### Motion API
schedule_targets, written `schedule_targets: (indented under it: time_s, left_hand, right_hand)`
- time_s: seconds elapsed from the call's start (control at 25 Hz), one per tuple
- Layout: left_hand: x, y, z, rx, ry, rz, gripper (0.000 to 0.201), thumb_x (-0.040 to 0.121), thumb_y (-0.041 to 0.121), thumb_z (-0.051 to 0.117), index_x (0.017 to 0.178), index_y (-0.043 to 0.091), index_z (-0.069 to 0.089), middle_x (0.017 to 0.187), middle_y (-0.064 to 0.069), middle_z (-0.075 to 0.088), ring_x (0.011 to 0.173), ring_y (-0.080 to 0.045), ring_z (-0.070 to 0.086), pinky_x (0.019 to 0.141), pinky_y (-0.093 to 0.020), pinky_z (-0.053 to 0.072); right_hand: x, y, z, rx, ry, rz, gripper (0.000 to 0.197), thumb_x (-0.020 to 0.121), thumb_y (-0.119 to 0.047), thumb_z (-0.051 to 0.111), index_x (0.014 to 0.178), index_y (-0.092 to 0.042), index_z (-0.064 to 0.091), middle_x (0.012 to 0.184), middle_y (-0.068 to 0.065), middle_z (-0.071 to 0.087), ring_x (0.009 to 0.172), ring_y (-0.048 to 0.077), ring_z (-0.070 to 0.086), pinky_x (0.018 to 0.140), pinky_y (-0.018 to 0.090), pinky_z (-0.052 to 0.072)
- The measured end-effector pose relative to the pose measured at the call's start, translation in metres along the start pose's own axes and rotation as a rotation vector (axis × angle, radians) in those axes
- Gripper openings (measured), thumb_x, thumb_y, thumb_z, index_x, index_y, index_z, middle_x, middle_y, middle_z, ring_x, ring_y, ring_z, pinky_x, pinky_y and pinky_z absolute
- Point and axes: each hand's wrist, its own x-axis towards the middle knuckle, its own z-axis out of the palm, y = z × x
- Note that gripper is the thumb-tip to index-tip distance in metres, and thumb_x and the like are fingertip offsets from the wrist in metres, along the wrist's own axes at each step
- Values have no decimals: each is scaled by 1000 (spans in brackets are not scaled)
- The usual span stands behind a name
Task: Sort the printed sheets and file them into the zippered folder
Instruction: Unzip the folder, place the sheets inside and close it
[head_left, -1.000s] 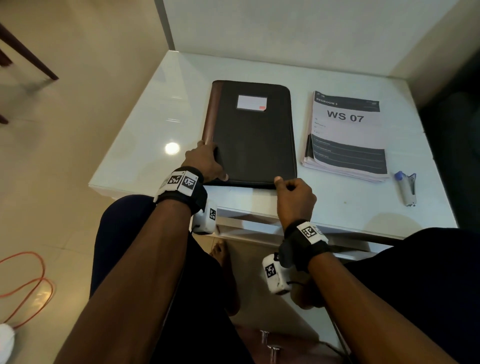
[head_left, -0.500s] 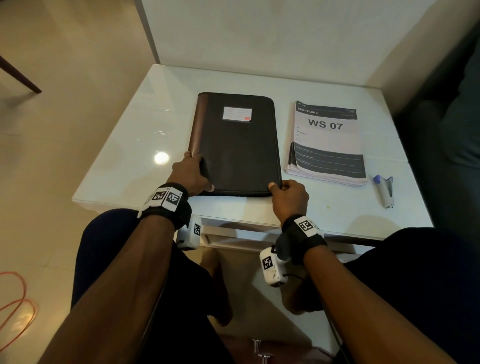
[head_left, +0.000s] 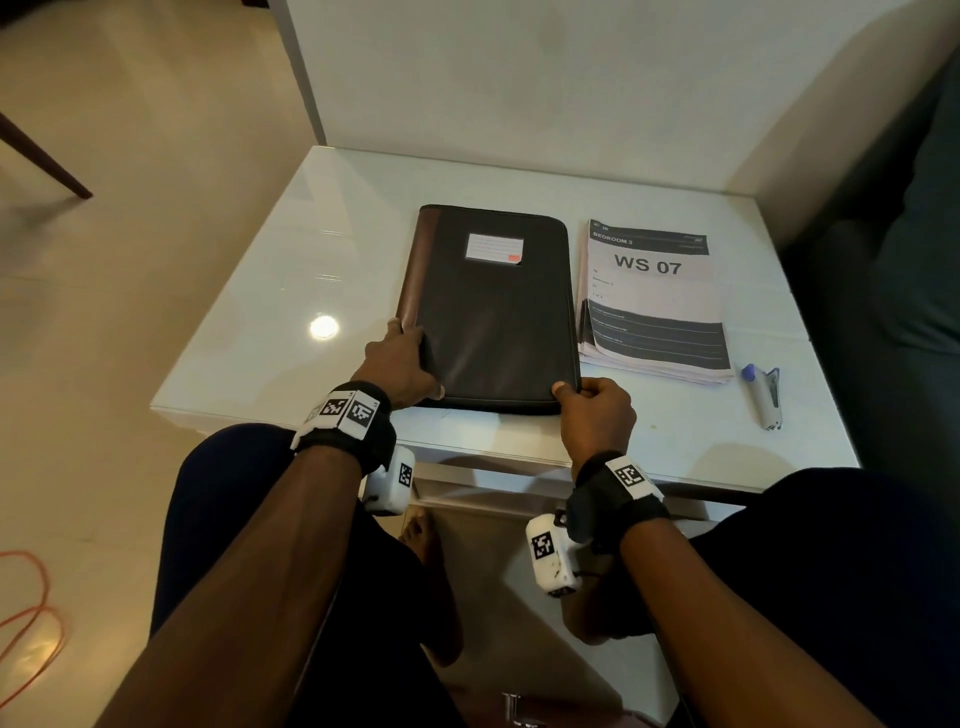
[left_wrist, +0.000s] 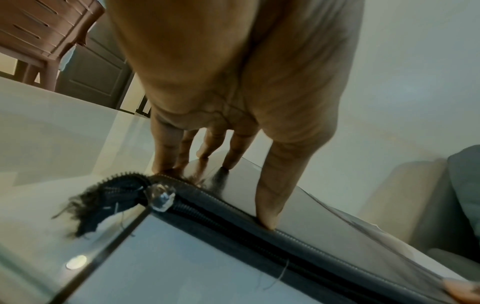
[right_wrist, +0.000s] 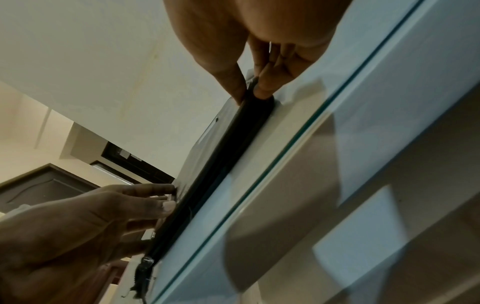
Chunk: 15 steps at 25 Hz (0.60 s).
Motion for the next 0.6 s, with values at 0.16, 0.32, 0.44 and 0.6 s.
schedule_targets:
  time_s: [0.16,0.32,0.44,0.6]
  left_hand:
    - [-2,8,-6,-17,-93,11,105,68,54,90,152,21,36,159,-20,23,141,-50,38,113,-61,42]
    - [-18,21,-16,-23,-142,66,128,60,78,82,160,36,15,166,-17,14,150,-50,22,119,-62,34]
    - [-37,24,-39,-139,-48,164,108,81,48,84,163,29,17,160,-12,41,140,-33,46,111,-42,43]
    - [-63,10,-83,-317,172,254,79,87,17,79,155,31,41,141,-1,65,119,-22,64,88,-31,46]
  right_hand:
    - [-11,-28,-7,157,56,-49,19,88,-23,76,103,-20,66,94,-2,70,90,18,68,89,40,59]
    - [-28,-78,-10,265,65,-164,19,84,-19,74,98,-24,62,93,-7,66,87,13,66,82,37,60]
    - [-52,-127,0,343,24,-335,19,83,-15,73,98,-19,60,87,-10,65,74,0,64,68,21,54]
    - [-83,-186,40,377,-138,-557,28,88,-29,74,109,-21,58,97,-9,68,82,4,68,71,21,58]
